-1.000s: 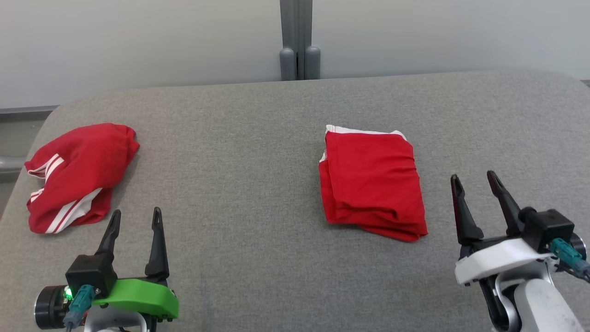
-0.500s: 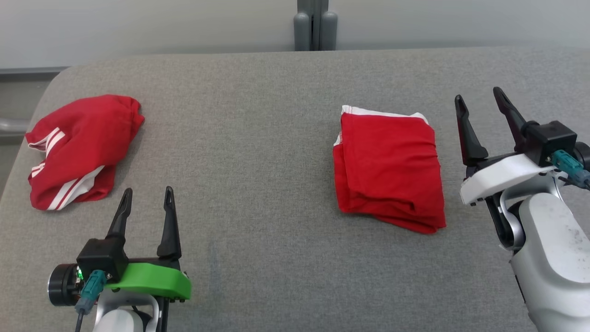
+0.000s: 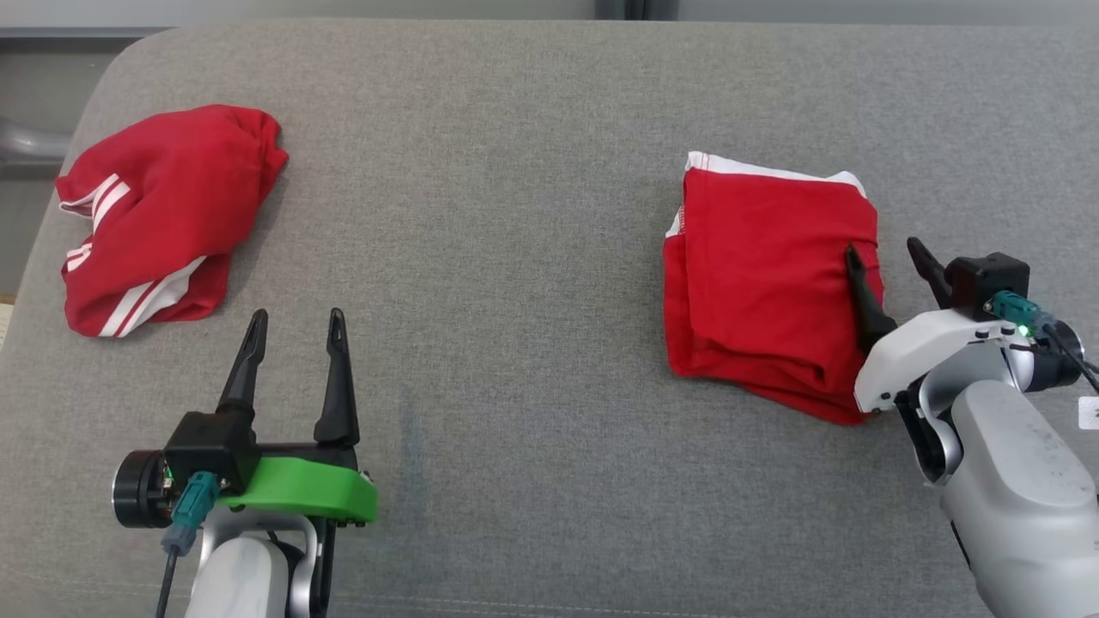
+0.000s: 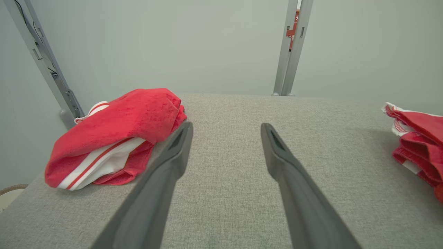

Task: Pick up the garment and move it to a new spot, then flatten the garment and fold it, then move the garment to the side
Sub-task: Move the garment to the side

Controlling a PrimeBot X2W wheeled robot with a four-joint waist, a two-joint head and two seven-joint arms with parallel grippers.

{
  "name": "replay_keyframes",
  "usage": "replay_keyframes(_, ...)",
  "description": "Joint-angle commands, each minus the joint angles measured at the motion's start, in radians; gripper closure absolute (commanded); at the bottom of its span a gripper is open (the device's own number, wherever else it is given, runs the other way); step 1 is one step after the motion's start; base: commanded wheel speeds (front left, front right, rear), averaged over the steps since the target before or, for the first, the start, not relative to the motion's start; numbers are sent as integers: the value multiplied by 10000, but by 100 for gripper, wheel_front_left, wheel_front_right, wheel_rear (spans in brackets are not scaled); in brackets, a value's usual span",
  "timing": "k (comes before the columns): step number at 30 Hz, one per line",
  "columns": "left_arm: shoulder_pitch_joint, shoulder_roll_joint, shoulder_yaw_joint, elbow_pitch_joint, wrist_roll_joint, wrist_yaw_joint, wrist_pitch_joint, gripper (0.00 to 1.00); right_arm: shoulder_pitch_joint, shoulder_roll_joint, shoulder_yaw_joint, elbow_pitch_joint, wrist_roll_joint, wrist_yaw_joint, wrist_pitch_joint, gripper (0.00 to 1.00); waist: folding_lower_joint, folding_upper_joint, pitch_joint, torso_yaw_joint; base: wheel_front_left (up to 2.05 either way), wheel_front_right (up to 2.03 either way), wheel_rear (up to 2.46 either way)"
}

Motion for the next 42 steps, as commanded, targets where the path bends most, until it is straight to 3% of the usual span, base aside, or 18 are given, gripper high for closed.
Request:
replay_keyframes(1, -183, -36, -26, 67, -56, 13, -77, 0, -126, 2, 135, 225, 137, -15, -10, 0, 0, 0, 190, 84, 0, 0, 0)
replay_keyframes(7, -405, -65, -144, 279, -119, 31, -213, 0, -254, 119, 790, 1204, 592, -15, -17, 0, 0, 0, 422, 109, 0, 0, 0)
replay_keyframes(8, -443, -68, -165, 328, -125, 31, -232, 0, -215, 199, 919, 1362, 752, -15, 71, 15, 0, 0, 439, 113, 0, 0, 0)
replay_keyframes(9, -471, -70, -181, 358, -129, 33, -258, 0, -183, 271, 1018, 1458, 928, -14, 105, 35, 0, 0, 451, 112, 0, 0, 0)
replay_keyframes(10, -500, -74, -195, 384, -140, 42, -268, 0, -166, 352, 1150, 1537, 1131, -7, 137, 68, 0, 0, 466, 106, 0, 0, 0)
replay_keyframes(11, -507, -80, -202, 398, -152, 54, -270, 0, -181, 370, 1271, 1556, 1258, -7, 122, 89, 0, 0, 481, 91, 0, 0, 0)
replay_keyframes(12, -522, -82, -206, 418, -161, 73, -284, 0, -215, 338, 1424, 1573, 1391, -7, 90, 100, 0, 0, 501, 66, 0, 0, 0)
replay_keyframes(23, -893, -14, -312, 186, 31, 104, -403, 0, -1708, -722, 2723, 1359, 1765, -20, 58, 100, 0, 0, 1143, -603, 0, 0, 0)
replay_keyframes(32, -1633, 163, -421, -244, 331, 181, -433, 0, -3361, -2266, 3500, 974, 1687, -18, 49, 100, 0, 0, 2595, -1603, 0, 0, 0)
replay_keyframes(42, -2357, 827, -294, -1391, 835, 388, -60, 0, -4919, -3976, 3877, 890, 1860, -18, 86, 100, 0, 0, 3952, -2829, 0, 0, 0)
